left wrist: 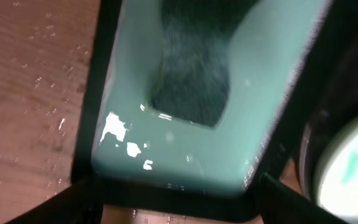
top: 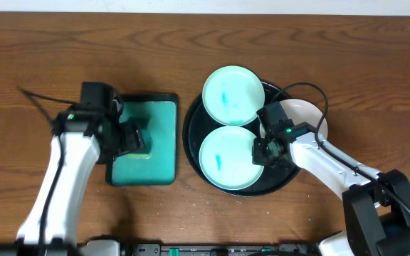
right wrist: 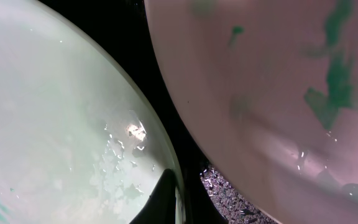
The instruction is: Clean dirty plates on tray and stack at the side
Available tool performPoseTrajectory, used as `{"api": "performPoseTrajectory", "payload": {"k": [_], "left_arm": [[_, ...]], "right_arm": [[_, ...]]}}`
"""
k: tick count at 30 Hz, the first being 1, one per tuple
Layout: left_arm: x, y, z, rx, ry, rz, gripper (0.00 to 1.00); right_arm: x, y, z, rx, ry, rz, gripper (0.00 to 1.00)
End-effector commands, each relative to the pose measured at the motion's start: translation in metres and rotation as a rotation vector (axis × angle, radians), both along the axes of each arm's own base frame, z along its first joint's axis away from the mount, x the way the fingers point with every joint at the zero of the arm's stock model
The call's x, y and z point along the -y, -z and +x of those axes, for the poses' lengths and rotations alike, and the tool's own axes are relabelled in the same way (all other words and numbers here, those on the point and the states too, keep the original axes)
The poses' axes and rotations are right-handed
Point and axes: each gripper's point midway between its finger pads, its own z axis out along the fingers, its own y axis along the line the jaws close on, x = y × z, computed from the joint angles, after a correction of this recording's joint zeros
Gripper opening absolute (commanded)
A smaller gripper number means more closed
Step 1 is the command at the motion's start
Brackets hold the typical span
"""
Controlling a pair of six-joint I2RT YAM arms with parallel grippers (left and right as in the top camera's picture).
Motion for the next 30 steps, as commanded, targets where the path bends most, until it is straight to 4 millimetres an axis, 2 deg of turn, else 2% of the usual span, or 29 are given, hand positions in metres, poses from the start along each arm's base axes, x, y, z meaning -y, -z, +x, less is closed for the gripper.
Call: {"api": "performPoseTrajectory", "payload": {"k": [1,4,5,8,10,12,14,15,16,20,21,22,25,27,30], "left_arm": [[-0.001,0.029,0.006,-0.071,0.002,0.0,0.74],[0.03,0.051,0.015,-0.095,0.149,-0.156,0.68],[0.029,0.056,0.015,-0.106,0.154,-0.148,0.67],[0.01,0.08,0.018,-0.158,0.105,-0.04,0.56],[0.003,0.092,0.021,-0.17,0.099,0.002,0.45],[0.001,0.101,0.025,-0.172,0.098,0.012,0.43],[0.001,0.106,0.027,-0.174,0.098,0.011,0.29],[0.002,0.108,0.027,-0.177,0.099,0.008,0.11],[0.002,0.107,0.025,-0.184,0.1,0.003,0.08],[0.003,0.096,0.015,-0.226,0.1,0.0,0.07],[0.003,0.091,0.014,-0.227,0.1,-0.001,0.13],[0.003,0.085,0.014,-0.225,0.1,0.0,0.27],[0.003,0.067,0.017,-0.179,0.1,0.001,0.45],[0.003,0.057,0.021,-0.138,0.1,0.003,0.51],[0.003,0.053,0.031,-0.083,0.1,0.005,0.52]], "right_arm": [[0.009,0.013,0.0,-0.007,0.029,-0.059,0.01],[0.009,0.013,0.0,-0.007,0.029,-0.059,0.01],[0.009,0.013,0.0,-0.007,0.029,-0.059,0.01],[0.009,0.013,0.0,-0.007,0.028,-0.059,0.01],[0.009,0.013,0.0,-0.007,0.028,-0.059,0.01],[0.009,0.013,0.0,-0.007,0.028,-0.059,0.01],[0.009,0.013,0.0,-0.007,0.029,-0.058,0.01],[0.009,0.013,0.0,-0.007,0.028,-0.059,0.01],[0.009,0.013,0.0,-0.008,0.028,-0.058,0.01],[0.009,0.013,0.0,-0.008,0.028,-0.059,0.01],[0.009,0.013,0.0,-0.007,0.028,-0.059,0.01],[0.009,0.013,0.0,-0.007,0.028,-0.059,0.01],[0.009,0.013,0.0,-0.007,0.028,-0.059,0.01],[0.009,0.013,0.0,-0.007,0.028,-0.059,0.01],[0.009,0.013,0.0,-0.007,0.029,-0.058,0.01]]}}
